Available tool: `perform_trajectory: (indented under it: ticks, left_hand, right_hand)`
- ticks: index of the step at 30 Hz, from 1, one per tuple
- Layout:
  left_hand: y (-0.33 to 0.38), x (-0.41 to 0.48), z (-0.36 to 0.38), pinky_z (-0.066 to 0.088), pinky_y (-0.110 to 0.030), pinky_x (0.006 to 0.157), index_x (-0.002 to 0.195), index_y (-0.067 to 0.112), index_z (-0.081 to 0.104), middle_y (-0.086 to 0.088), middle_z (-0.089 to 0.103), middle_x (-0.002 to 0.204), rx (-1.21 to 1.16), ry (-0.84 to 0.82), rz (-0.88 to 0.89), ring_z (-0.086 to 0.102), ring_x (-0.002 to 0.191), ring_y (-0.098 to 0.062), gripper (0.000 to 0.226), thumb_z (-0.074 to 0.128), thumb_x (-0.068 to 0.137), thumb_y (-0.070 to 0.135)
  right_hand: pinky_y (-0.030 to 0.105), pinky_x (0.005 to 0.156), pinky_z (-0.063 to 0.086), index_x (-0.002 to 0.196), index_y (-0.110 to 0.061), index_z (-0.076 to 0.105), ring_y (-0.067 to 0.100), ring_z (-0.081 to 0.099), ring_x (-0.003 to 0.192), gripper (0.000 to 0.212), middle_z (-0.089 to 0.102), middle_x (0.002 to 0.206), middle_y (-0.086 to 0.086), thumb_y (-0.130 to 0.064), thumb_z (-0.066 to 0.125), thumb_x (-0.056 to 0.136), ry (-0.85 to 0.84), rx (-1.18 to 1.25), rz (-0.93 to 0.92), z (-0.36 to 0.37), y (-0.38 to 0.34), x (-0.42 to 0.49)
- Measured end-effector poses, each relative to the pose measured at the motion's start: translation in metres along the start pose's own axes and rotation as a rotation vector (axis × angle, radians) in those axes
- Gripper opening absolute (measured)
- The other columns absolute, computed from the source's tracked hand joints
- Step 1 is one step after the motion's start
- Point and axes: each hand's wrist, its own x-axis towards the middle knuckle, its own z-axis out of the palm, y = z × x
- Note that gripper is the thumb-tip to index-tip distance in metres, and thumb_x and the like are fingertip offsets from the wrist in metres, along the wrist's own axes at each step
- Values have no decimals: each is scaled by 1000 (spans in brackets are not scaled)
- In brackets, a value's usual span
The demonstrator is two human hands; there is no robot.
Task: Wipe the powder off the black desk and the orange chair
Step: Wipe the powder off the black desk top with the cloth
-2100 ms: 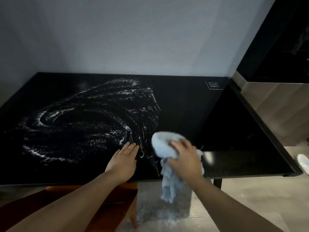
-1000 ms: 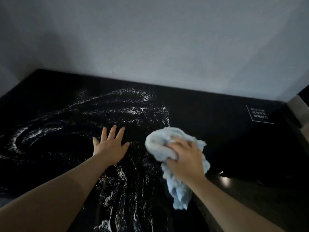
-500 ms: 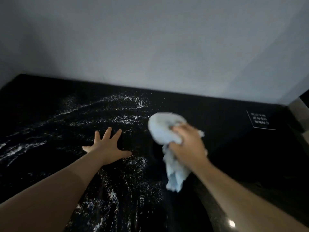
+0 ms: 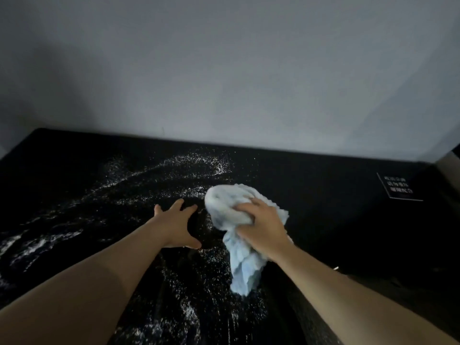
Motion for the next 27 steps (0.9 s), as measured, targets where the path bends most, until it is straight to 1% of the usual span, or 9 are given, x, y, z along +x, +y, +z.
perform_trajectory:
  ticks: [2, 4, 7, 10, 15, 19, 22, 25, 27]
  left_hand:
    - [-11, 2, -3, 9, -63, 112, 148, 41, -3, 7, -18, 157, -63, -28, 23, -16, 141, -41, 101, 67, 77, 55]
    - [-19, 4, -3, 11, -73, 105, 146, 47, -3, 14, -22, 154, -138, -29, 18, -24, 140, -36, 105, 72, 72, 55]
    - [-16, 11, -3, 11, -77, 99, 146, 45, -7, 12, -25, 154, -165, 15, -48, -24, 141, -32, 118, 76, 63, 60]
    - [-12, 19, -6, 11, -78, 98, 146, 43, -12, 10, -28, 153, -193, 41, -94, -25, 141, -32, 127, 78, 58, 62]
    - [-16, 26, -3, 13, -79, 95, 145, 46, -8, 13, -24, 154, -192, 59, -86, -24, 141, -31, 126, 78, 55, 64]
    - [-18, 26, -9, 17, -78, 96, 146, 47, -3, 14, -19, 155, -193, 57, -72, -21, 142, -31, 119, 77, 60, 61]
    - [-21, 25, -12, 19, -77, 97, 146, 45, -2, 13, -18, 155, -168, 53, -62, -19, 143, -31, 115, 76, 63, 59]
    - [-21, 25, -11, 18, -77, 98, 147, 45, -3, 13, -19, 155, -154, 51, -49, -20, 142, -31, 114, 74, 65, 60]
    - [-21, 26, -11, 17, -77, 97, 147, 44, -4, 13, -20, 155, -153, 46, -45, -21, 142, -32, 114, 74, 65, 60]
  right_hand:
    - [15, 99, 31, 112, -16, 69, 28, 55, 113, 41, 63, 119, 9, -5, 66, 72, 207, 102, 14, -20, 3, 13]
    - [36, 103, 36, 118, -18, 64, 35, 53, 114, 40, 59, 124, 14, -17, 63, 78, 361, -56, 181, -44, 17, 35]
    - [57, 103, 25, 139, -39, 30, 40, 32, 129, 56, 27, 149, 5, -56, 41, 87, 249, -269, 630, -64, 42, 68]
    - [65, 99, 20, 141, -47, 13, 41, 20, 135, 67, 8, 156, 0, -73, 22, 81, 211, -332, 761, -62, 58, 98]
    - [67, 101, 21, 142, -46, 18, 45, 10, 139, 66, 7, 157, -2, -65, 38, 82, 65, -409, 582, -39, 42, 150]
    - [55, 97, 29, 133, -47, 38, 38, 26, 133, 50, 27, 151, -4, -45, 43, 83, -58, -547, 269, -2, -4, 149]
    - [41, 94, 40, 117, -44, 58, 28, 47, 117, 40, 52, 133, -5, -34, 55, 78, -207, -324, 164, -10, -16, 125]
    - [25, 74, 42, 93, -31, 68, 23, 62, 95, 24, 66, 94, -4, -24, 65, 71, -68, -130, 222, -46, -4, 107]
    - [31, 79, 45, 103, -31, 64, 25, 59, 98, 28, 64, 103, -2, -27, 62, 75, 118, -203, 235, -61, 5, 122]
